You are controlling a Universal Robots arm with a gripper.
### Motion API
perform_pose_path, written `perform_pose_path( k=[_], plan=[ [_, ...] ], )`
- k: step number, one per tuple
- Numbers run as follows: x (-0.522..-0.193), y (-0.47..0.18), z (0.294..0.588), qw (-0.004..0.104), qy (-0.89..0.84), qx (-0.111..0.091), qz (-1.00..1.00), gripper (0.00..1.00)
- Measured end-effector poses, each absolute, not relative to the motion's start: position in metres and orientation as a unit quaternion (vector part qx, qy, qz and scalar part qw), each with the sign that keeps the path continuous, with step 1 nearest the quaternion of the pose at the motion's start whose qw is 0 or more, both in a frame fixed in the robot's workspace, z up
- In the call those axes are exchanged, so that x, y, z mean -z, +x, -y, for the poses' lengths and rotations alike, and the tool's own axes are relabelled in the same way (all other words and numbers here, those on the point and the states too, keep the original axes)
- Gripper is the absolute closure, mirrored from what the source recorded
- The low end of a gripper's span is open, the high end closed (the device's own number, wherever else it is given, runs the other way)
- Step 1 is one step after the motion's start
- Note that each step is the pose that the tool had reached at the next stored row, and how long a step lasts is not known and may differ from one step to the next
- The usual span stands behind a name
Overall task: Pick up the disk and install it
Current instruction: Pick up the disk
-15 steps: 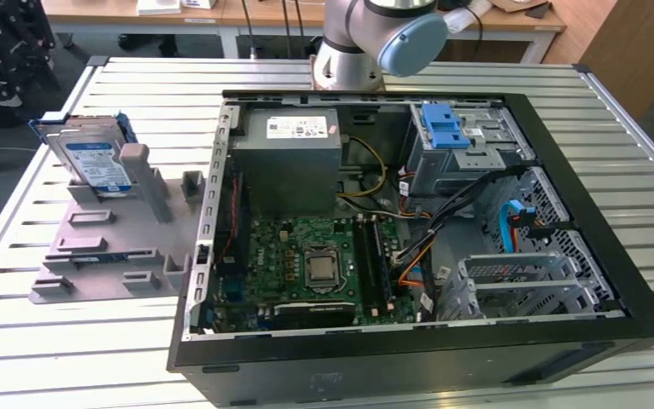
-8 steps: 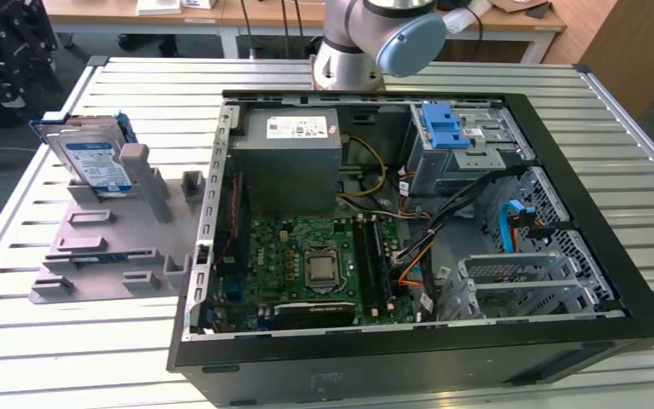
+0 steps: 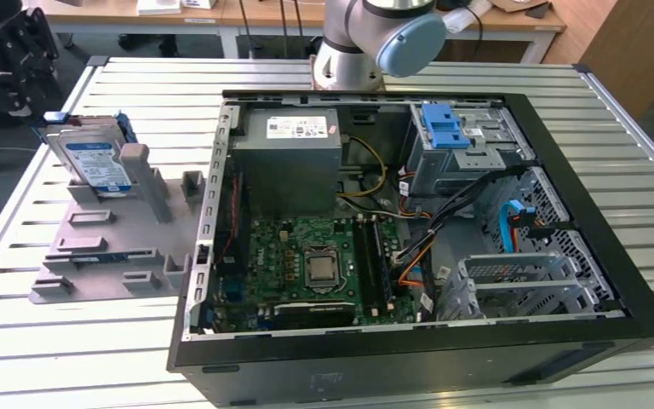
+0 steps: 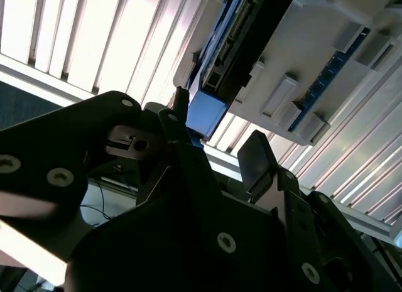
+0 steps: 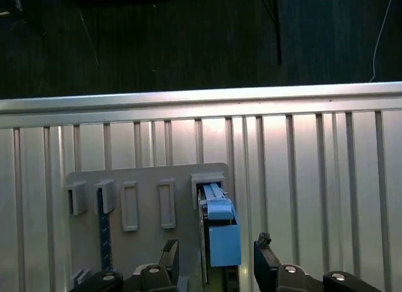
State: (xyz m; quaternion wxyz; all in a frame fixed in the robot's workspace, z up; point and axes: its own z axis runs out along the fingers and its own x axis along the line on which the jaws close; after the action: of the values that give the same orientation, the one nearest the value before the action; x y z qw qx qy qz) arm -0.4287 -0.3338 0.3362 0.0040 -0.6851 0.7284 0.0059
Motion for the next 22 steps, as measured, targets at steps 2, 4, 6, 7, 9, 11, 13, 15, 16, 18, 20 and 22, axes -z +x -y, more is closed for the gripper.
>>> perform_pose_path(
  k=[2,4,6,7,9,11,13,15,16,18,20,22],
  plan=[
    [-0.334,-0.429,0.333,0.004,-0.685,-0.006,-0.728,0.41],
    [-0.331,-0.429,0.333,0.004,-0.685,-0.006,-0.728,0.41],
    [-0.328,-0.429,0.333,0.004,-0.685,-0.006,-0.728,0.41],
    [-0.327,-0.430,0.333,0.004,-0.685,-0.006,-0.728,0.41],
    [-0.323,-0.430,0.333,0.004,-0.685,-0.006,-0.728,0.41],
    [-0.319,-0.430,0.333,0.004,-0.685,-0.006,-0.728,0.41],
    [-0.316,-0.430,0.333,0.004,-0.685,-0.006,-0.728,0.41],
    [-0.312,-0.430,0.333,0.004,-0.685,-0.006,-0.728,0.41],
    [-0.310,-0.430,0.332,0.004,-0.685,-0.006,-0.728,0.41],
    [-0.307,-0.430,0.331,0.004,-0.685,-0.006,-0.728,0.41],
    [-0.304,-0.430,0.331,0.004,-0.685,-0.006,-0.728,0.41],
    [-0.300,-0.431,0.331,0.003,-0.685,-0.006,-0.728,0.41]
  ],
)
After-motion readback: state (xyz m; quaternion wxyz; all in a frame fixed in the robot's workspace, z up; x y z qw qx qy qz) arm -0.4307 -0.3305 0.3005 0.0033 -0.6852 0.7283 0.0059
